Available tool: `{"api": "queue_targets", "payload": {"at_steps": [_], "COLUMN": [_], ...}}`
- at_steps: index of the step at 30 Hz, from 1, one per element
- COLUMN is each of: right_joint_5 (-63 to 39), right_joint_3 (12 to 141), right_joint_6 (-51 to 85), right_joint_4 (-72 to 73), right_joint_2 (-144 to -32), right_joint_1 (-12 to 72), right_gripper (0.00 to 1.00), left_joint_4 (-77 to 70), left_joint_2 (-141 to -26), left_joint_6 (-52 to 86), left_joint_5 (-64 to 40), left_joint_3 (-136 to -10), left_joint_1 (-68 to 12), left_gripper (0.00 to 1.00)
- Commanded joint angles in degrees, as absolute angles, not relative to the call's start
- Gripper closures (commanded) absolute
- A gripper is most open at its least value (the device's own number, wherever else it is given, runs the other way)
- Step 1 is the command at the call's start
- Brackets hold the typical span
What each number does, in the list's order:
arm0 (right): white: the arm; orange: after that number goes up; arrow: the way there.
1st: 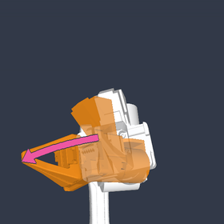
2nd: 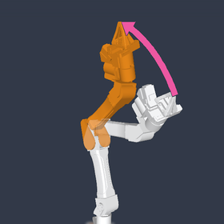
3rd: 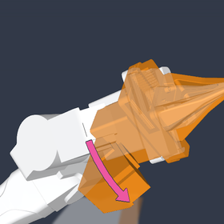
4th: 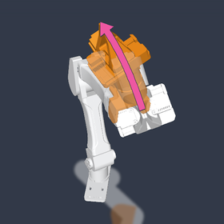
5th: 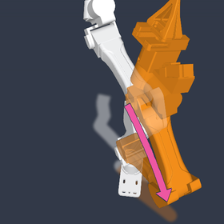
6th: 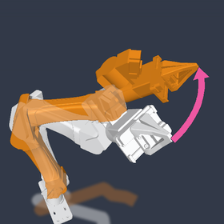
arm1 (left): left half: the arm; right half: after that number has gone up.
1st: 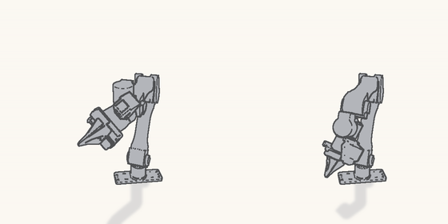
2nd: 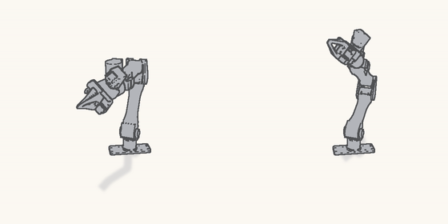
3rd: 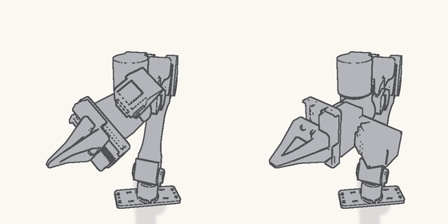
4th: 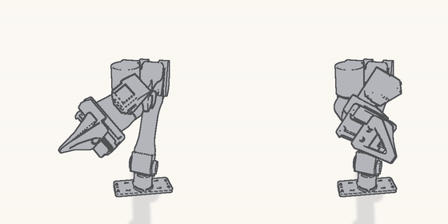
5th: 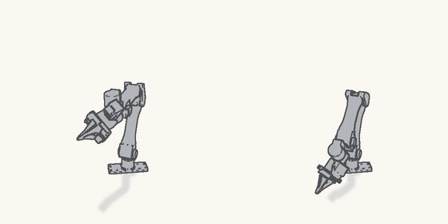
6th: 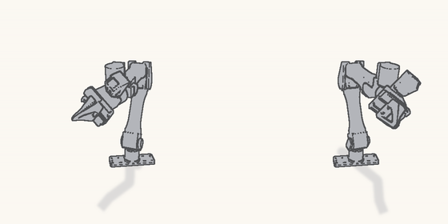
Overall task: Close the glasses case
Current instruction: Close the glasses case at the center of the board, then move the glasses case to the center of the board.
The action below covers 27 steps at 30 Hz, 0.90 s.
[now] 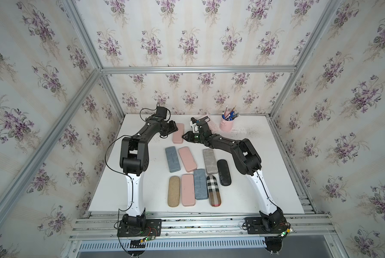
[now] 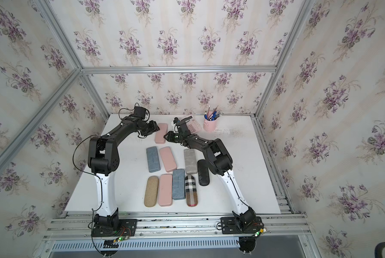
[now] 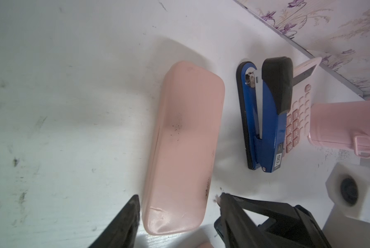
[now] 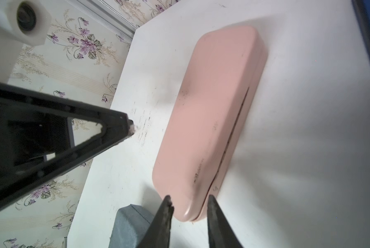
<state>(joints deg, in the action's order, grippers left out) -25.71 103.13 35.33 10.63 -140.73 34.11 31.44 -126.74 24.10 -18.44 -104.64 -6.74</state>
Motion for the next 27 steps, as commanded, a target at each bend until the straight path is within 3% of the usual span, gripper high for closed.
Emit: {"api": "queue_targets", "payload": {"at_steps": [1, 6, 13, 17, 27], "right_joint_5": [-25.3, -24.6, -25.6, -26.1, -27.0], "right_joint_3": [102.6, 102.1, 107.5, 110.4, 112.1], "right_joint_6": [34.5, 33.6, 34.0, 33.7, 35.2], "right_joint_4": [10.4, 10.2, 7.8, 6.8, 8.2], "right_joint_2": [-139.6, -137.7, -141.2, -143.7, -148.8], "right_joint_1": [34.1, 33.9, 33.1, 33.1, 33.0], "right_gripper": [0.7, 0.62, 0.47, 0.45, 0.48], "left_joint_4": [30.4, 31.7, 35.5, 35.9, 31.8], "left_joint_2": [-126.3, -128.6, -135.5, -139.8, -139.8], "left_joint_6": [25.3, 26.1, 26.4, 26.9, 26.7], "left_joint_5": [-17.7, -18.5, -17.1, -19.8, -26.0], "left_joint_3": [-104.4, -106.9, -115.0, -119.1, -115.9], "left_joint_1": [-6.4, -4.8, -4.5, -4.4, -7.1], "left_gripper": [0.33, 0.28, 0.28, 0.31, 0.44]}}
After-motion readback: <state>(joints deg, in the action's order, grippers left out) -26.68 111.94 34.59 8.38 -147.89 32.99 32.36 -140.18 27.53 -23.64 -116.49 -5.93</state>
